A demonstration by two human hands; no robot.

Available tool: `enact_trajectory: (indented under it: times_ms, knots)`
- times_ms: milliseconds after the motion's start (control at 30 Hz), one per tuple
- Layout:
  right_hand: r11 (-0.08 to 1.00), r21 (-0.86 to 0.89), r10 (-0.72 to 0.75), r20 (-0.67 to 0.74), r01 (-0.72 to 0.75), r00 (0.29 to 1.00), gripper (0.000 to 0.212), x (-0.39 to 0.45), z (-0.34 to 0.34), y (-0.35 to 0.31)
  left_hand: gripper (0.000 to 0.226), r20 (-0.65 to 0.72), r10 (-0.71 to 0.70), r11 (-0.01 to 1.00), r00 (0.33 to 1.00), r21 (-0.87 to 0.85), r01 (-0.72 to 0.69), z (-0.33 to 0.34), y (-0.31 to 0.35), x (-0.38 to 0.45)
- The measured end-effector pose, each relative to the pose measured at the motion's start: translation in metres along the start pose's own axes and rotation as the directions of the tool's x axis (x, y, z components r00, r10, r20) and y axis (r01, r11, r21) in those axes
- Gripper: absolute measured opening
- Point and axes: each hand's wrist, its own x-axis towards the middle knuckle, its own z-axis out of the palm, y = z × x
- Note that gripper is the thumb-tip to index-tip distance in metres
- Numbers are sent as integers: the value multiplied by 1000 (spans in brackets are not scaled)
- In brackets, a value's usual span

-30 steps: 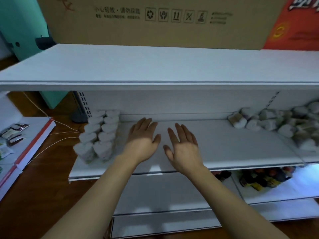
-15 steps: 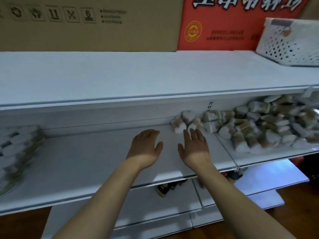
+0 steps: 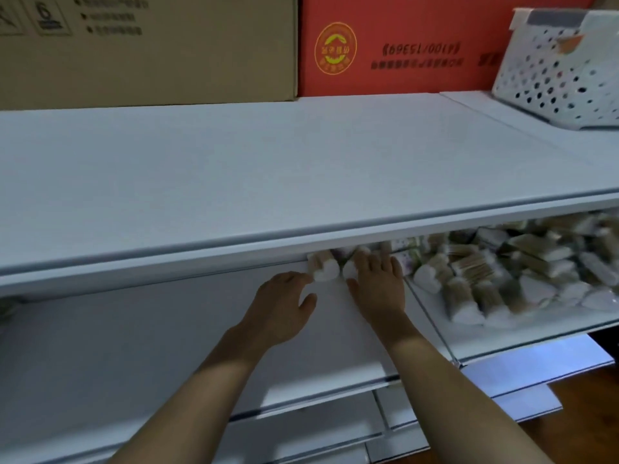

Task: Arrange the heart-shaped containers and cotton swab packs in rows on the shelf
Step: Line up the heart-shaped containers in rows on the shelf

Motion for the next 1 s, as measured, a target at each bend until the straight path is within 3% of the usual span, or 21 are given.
enact_trajectory:
  times_ms: [100,233,400,567,667,733,867,1000]
  knots:
    - [992,24,-118,-140,123,983,52,-9,9,10,43,-31,-47,998,998,-37,46,6,10,10]
    - [944,69,-280,-349,323,894,49,-34,17,24,40,-61,-170,969,984,-190,155,16,40,20]
    - [870,160,-368,-418,467,830,45,-55,14,29,47,123,-331,784,935,-516,346,40,73,27]
    - [664,476,-430,-388,577,815,50,-56,-2,42,41,78,-443,569,893,-745,348,44,68,11]
    - [679,432,-414,-443,594,795,43,-38,-13,38,44,27,-497,555,867,-759,342,38,55,3]
    - [761,391,-374,-388,518,842,49,-22,-17,25,44,9,-533,529,846,-777,342,32,46,-5]
    - [872,284,-390,-90,399,916,81,-5,-13,-12,63,64,-550,486,833,-786,382,20,17,-23]
    - [944,192,-297,149,267,943,75,4,-4,-37,65,100,-563,418,820,-822,387,10,-7,-36]
